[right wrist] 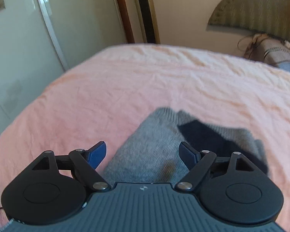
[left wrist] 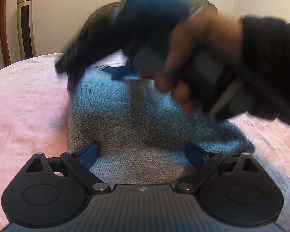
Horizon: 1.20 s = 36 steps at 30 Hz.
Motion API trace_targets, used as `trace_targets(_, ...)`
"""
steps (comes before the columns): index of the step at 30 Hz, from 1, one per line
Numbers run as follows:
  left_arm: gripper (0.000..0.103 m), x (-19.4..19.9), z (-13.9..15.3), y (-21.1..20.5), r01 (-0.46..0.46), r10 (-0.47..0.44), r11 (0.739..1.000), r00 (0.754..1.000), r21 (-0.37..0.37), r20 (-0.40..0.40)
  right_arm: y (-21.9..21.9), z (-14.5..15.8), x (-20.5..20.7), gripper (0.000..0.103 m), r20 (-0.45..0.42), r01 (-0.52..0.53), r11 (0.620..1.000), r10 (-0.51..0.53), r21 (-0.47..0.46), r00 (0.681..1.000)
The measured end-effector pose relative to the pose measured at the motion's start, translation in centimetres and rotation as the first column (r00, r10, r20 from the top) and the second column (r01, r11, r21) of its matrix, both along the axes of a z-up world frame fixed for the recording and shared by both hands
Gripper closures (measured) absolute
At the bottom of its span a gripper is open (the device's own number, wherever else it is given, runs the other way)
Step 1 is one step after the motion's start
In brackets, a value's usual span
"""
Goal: Fold small clothes
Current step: 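Grasp the folded sweater end with both grippers and tuck it under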
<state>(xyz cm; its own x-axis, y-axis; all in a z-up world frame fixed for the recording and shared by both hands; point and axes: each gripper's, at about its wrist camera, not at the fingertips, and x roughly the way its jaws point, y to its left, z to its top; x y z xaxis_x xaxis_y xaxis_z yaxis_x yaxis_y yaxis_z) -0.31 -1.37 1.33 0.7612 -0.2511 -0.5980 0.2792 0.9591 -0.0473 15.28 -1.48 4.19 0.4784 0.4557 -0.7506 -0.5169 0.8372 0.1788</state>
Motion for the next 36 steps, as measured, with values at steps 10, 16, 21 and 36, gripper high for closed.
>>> trace_targets(10, 0.007, -3.5, 2.0, 5.3, -0.091, 0.098, 0.972, 0.995, -0.215, 0.02, -5.4, 4.1, -6.3, 0.0, 0.133, 0.036, 0.992, -0.052, 0.12, 0.99)
trace_targets(16, 0.007, -2.1, 0.0, 13.7, -0.28, 0.153, 0.79, 0.952, -0.545, -0.266, -20.2, 2.0, -12.0, 0.005, -0.134, 0.304, 0.897, -0.275, 0.322, 0.952)
trace_targets(21, 0.034, 1.2, -1.0, 12.0, -0.215, -0.033, 0.75, 0.932, -0.625, -0.36, -22.4, -1.8, -14.7, 0.013, -0.262, 0.365, 0.849, -0.279, 0.382, 0.924)
trace_targets(36, 0.092, -2.0, 0.9, 9.7, -0.105, -0.099, 0.866, 0.922, -0.488, -0.374, -21.3, -0.5, -18.3, 0.084, -0.229, 0.179, 0.917, -0.1, 0.357, 0.968)
